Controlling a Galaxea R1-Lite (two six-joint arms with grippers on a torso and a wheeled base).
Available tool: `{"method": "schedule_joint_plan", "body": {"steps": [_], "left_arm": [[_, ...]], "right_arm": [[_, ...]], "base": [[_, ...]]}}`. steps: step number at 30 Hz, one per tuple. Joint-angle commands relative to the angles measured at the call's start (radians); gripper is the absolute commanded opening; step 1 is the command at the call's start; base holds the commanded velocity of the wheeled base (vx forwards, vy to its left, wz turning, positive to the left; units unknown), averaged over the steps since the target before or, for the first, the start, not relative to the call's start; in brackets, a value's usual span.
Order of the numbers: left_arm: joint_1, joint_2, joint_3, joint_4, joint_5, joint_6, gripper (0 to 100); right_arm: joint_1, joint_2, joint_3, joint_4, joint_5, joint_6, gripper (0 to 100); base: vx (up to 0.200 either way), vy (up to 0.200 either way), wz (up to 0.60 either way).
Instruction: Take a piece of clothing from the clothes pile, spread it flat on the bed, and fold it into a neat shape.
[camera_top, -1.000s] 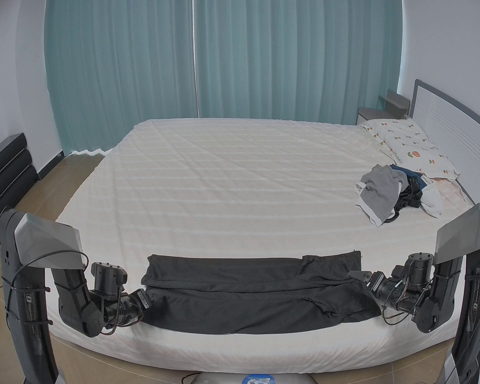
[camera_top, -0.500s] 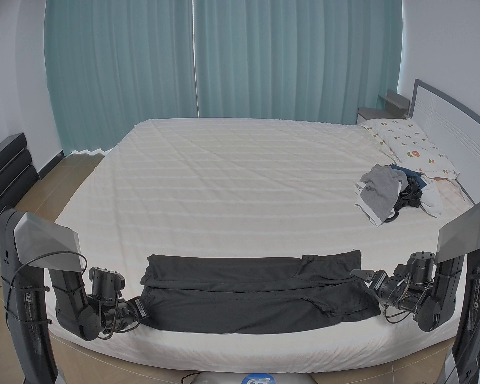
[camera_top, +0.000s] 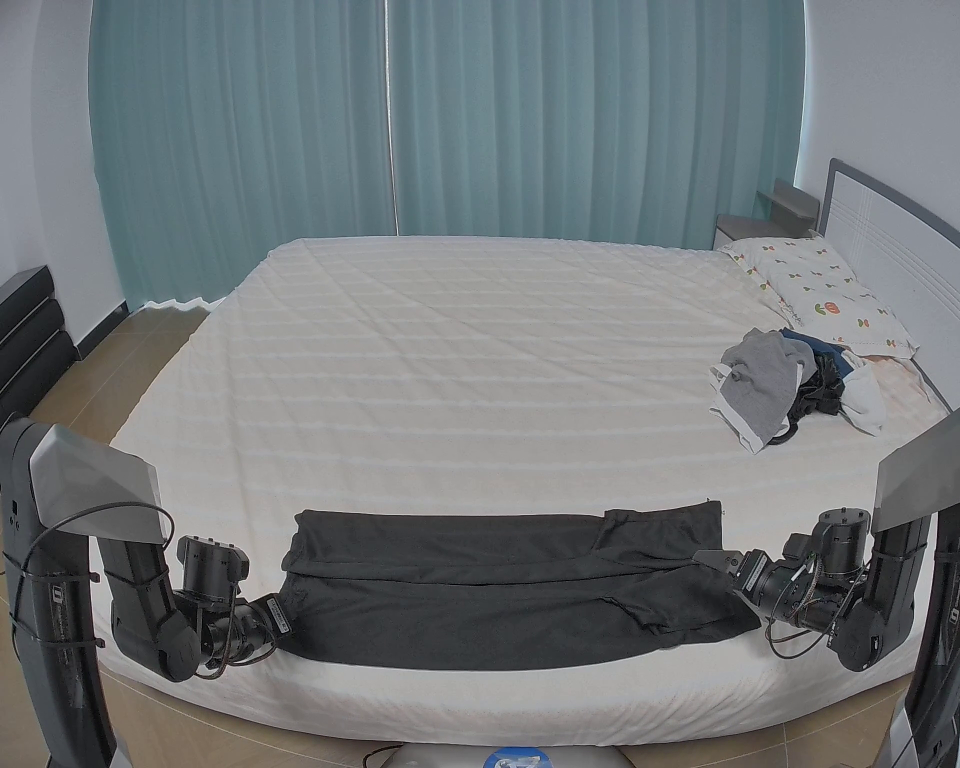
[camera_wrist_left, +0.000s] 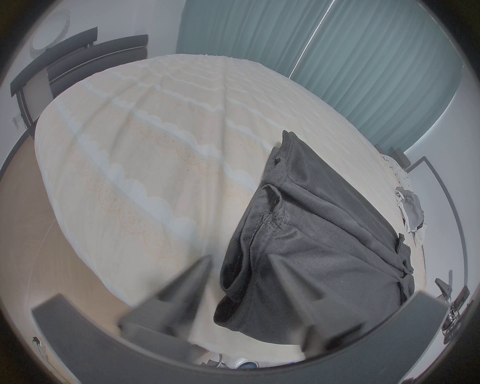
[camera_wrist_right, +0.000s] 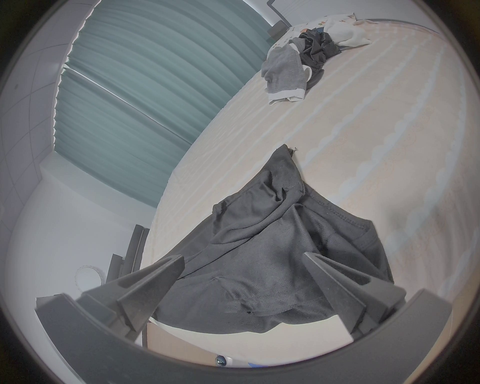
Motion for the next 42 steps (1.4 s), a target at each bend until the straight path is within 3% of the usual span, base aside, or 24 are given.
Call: {"method": "schedule_joint_plan", "body": {"steps": [1,6,8,12,17,21,24,36,42], "left_arm": [[0.008,-0.007,-0.005,-0.001,-0.005,-0.005,100],[0.048,-0.053,-0.036,-0.001,-0.008,-0.017,100],[0.082,-0.103,-0.074,0.004,-0.022,-0.069,100],[0.094,-0.174,-0.12,0.021,-0.112,-0.135,100],[0.087,-0.168,-0.185,0.054,-0.14,-0.115,100],[0.084,-0.105,-0.303,0.217,-0.143,0.004,100],[0.074,-0.068,-0.347,0.258,-0.146,0.069,100],[0.027,0.045,-0.347,0.245,-0.175,0.274,100],[0.019,0.047,-0.341,0.202,-0.166,0.29,100]], "right_arm": [[0.011,-0.016,0.01,-0.007,0.0,-0.002,100],[0.0,0.001,-0.002,-0.007,0.006,0.0,100],[-0.007,0.001,-0.007,-0.009,0.014,0.006,100],[0.005,0.005,-0.002,-0.009,0.032,0.012,100],[0.004,0.013,-0.005,-0.009,0.034,0.013,100],[0.005,0.038,-0.011,-0.01,0.034,0.009,100],[-0.004,0.045,-0.019,-0.01,0.034,0.01,100],[-0.007,0.068,-0.044,-0.01,0.034,0.003,100],[-0.006,0.07,-0.044,-0.009,0.034,0.003,100]], "base": [[0.0,0.0,0.0],[0.0,0.0,0.0],[0.0,0.0,0.0],[0.0,0.0,0.0],[0.0,0.0,0.0],[0.0,0.0,0.0],[0.0,0.0,0.0],[0.0,0.0,0.0],[0.0,0.0,0.0]]}}
